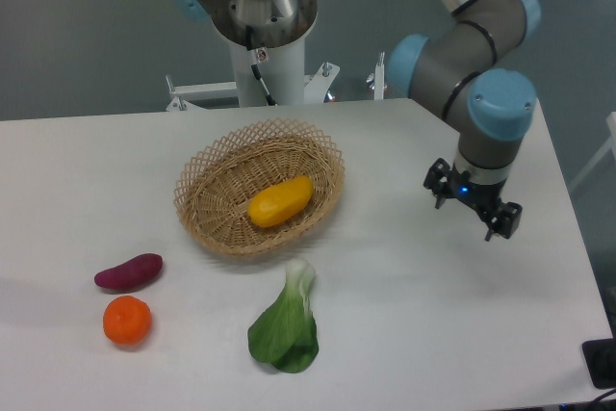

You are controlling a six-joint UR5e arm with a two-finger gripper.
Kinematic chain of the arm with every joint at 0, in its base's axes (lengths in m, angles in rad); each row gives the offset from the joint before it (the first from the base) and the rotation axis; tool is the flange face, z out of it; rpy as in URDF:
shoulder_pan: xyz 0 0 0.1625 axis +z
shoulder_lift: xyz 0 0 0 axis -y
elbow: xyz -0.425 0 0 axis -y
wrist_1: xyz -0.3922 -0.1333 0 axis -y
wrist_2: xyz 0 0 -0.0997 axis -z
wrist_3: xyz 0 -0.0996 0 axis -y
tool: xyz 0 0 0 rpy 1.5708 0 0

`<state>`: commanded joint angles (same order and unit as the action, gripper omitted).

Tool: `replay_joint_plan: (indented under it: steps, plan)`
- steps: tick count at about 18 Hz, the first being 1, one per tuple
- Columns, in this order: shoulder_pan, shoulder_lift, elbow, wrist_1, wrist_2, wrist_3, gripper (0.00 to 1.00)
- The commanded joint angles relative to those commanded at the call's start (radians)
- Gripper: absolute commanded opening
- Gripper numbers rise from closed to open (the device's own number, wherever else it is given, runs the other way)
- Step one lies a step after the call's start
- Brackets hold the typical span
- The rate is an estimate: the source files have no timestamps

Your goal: Place the mango in the basket

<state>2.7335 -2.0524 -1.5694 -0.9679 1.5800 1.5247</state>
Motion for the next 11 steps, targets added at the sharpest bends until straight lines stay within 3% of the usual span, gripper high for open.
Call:
replay_joint_plan:
  steps: [5, 11]
  plan:
    - [0.002, -0.058, 0.072, -0.003, -0.002, 0.000, 1.00]
    - [0.002, -0.058, 0.065, -0.003, 0.000, 0.000, 1.00]
